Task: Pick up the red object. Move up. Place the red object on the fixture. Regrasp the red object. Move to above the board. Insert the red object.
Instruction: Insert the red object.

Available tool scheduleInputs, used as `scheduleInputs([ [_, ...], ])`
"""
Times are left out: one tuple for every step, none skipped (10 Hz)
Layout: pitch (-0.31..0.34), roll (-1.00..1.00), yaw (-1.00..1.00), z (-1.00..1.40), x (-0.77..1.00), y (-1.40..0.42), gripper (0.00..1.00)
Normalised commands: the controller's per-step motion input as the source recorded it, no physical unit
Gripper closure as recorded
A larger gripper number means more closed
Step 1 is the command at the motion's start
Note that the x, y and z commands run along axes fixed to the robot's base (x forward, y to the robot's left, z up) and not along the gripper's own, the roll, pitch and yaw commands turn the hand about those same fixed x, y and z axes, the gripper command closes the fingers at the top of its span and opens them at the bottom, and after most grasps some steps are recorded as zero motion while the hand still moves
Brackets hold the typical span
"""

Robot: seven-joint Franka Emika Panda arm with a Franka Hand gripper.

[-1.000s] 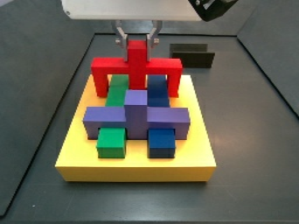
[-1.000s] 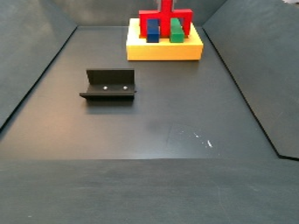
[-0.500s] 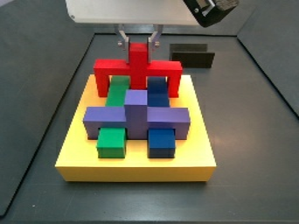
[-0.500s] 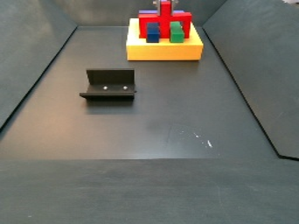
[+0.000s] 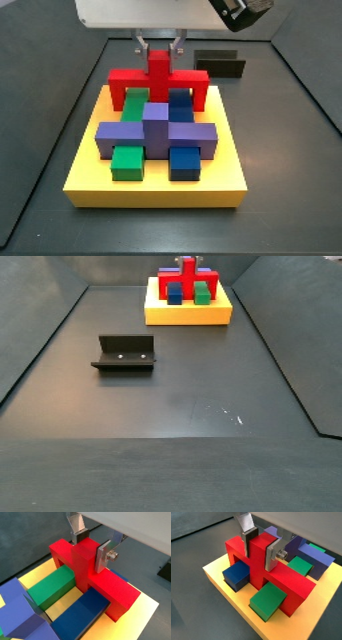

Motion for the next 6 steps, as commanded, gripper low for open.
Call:
scheduleInputs([
  [-0.040,-0.10,-0.40,-0.40,0.28,0.00,1.00],
  [-0.031,-0.03,-0.33,-0.35,0.06,0.00,1.00],
  [-0.014,0.00,-0.22,-0.41,0.00,0.00,1.00],
  [-0.046,0.00,-0.13,-0.57,-0.10,0.00,1.00],
  [0.000,0.01,-0.01,-0.26,-0.01,0.00,1.00],
  [0.000,0.00,0.00,0.00,0.00,0.00,1.00],
])
